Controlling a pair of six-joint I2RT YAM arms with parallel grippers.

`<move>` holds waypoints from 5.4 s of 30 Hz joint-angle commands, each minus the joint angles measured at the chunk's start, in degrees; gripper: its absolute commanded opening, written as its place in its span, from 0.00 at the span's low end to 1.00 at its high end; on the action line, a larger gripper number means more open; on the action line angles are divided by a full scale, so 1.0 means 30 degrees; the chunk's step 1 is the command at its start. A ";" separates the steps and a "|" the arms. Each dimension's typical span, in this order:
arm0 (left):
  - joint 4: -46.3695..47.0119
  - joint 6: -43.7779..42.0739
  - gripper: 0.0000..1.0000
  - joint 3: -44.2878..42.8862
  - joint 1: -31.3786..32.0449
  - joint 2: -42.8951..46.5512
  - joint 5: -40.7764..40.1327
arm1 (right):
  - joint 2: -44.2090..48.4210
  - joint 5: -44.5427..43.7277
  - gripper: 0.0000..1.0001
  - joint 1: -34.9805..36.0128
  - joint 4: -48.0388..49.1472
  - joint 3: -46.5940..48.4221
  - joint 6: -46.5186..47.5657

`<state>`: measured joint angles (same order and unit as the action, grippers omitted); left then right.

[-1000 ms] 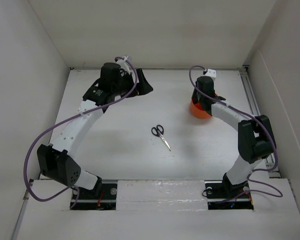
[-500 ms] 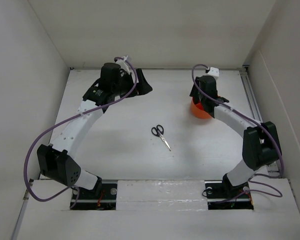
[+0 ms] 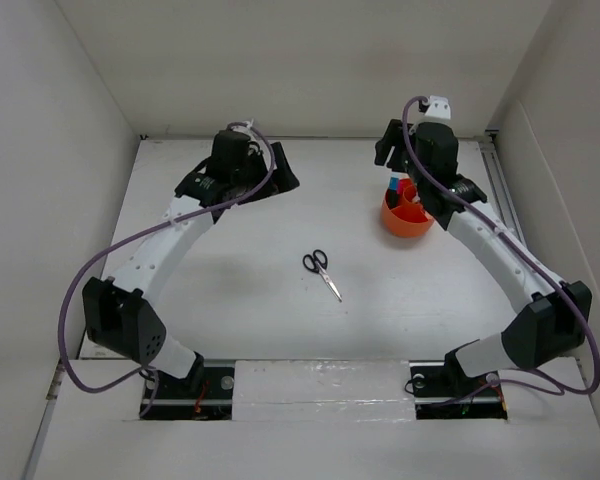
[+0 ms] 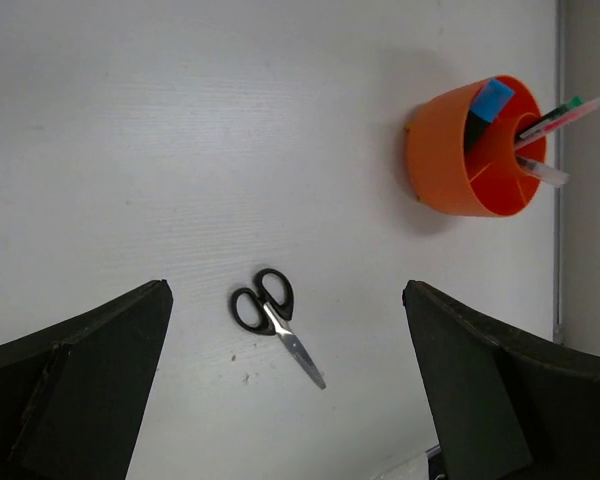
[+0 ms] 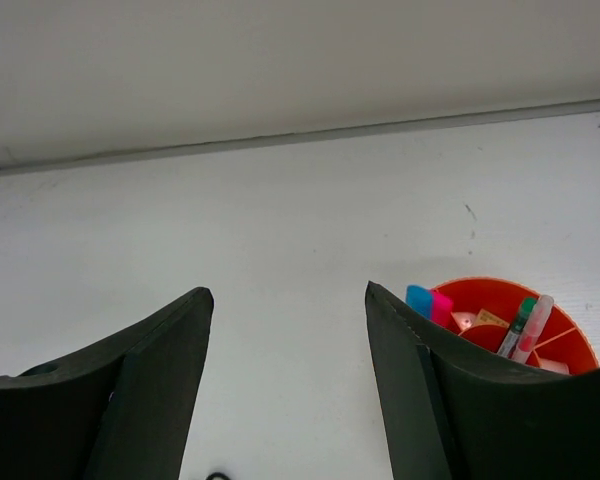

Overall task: Sort the stationery into containers
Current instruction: Place the pen in the storage box, then pick up the scissors from the center of the board, then place the scissors in the storage box.

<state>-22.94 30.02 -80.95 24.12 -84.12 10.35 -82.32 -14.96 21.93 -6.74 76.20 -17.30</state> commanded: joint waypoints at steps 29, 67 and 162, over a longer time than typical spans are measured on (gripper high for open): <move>-0.6475 0.4056 0.74 -0.0588 0.4617 -0.8992 -0.6290 | 0.3857 0.1442 0.69 0.1419 -0.9735 0.3134 0.0142; -0.5102 0.3706 0.00 0.0469 0.4968 -1.2125 -0.4771 | 0.3330 0.2963 0.69 0.1245 -0.9940 0.4569 0.0845; 0.0148 -0.1364 1.00 -0.0471 0.4031 -0.0233 -0.4126 | -0.0914 2.0155 0.00 -0.2912 0.2043 -0.1614 0.3206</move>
<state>-21.85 24.97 -81.17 36.34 -85.34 -0.86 -86.13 41.45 16.78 -5.15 70.19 -14.50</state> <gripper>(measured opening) 0.993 0.198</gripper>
